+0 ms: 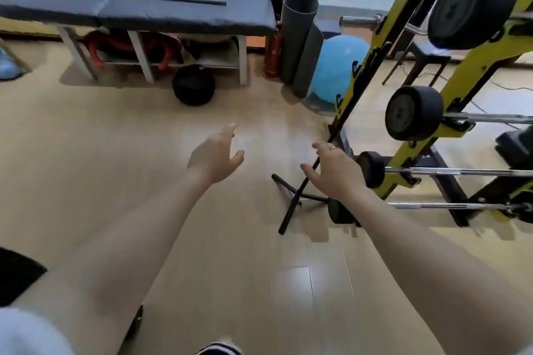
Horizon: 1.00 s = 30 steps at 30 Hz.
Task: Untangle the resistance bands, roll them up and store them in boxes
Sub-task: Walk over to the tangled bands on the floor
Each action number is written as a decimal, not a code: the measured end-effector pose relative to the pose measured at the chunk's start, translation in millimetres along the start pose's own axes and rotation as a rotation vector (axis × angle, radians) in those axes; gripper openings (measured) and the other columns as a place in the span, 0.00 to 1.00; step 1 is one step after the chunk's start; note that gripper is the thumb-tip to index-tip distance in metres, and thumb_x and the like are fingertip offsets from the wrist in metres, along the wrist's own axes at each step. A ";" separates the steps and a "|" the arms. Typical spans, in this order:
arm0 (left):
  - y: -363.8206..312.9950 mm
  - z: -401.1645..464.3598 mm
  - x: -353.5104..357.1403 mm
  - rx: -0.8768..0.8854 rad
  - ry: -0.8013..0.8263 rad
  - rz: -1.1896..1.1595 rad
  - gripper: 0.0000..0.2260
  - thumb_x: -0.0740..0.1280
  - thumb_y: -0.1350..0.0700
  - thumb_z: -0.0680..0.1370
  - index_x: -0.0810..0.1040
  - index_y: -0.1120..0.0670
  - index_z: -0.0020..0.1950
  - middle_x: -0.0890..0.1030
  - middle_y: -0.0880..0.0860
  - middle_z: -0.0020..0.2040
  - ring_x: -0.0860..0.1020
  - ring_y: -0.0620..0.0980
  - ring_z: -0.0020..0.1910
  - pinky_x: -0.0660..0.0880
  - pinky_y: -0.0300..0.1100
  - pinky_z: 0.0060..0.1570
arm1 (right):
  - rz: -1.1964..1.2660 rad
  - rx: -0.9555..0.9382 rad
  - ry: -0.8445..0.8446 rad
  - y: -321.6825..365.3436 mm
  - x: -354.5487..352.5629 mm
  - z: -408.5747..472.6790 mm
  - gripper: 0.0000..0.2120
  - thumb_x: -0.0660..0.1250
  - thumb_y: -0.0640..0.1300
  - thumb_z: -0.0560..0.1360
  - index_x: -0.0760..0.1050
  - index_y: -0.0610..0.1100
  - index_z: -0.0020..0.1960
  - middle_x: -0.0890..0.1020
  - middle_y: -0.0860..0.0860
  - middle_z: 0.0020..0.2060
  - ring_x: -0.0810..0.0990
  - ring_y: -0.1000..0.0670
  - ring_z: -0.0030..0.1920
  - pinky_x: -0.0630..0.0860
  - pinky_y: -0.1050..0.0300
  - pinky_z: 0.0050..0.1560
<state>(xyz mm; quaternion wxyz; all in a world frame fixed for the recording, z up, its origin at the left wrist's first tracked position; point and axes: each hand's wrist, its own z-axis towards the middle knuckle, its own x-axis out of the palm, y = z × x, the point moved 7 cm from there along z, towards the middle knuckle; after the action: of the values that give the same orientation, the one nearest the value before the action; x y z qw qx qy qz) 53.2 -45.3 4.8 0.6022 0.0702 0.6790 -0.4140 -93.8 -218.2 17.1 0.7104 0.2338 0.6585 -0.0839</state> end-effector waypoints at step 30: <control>319.5 364.6 -105.6 -0.361 -0.105 -0.129 0.25 0.63 0.52 0.77 0.61 0.53 0.73 0.72 0.50 0.67 0.72 0.50 0.63 0.71 0.46 0.55 | 0.071 -0.263 0.175 210.9 97.7 540.1 0.25 0.58 0.57 0.77 0.63 0.44 0.69 0.73 0.48 0.63 0.75 0.47 0.58 0.76 0.49 0.50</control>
<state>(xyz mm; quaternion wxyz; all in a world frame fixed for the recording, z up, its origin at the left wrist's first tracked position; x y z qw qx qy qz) 547.9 -31.7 -30.5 0.6116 -0.1044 0.7131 -0.3264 491.9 -253.9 -18.7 0.6773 0.1681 0.7145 0.0490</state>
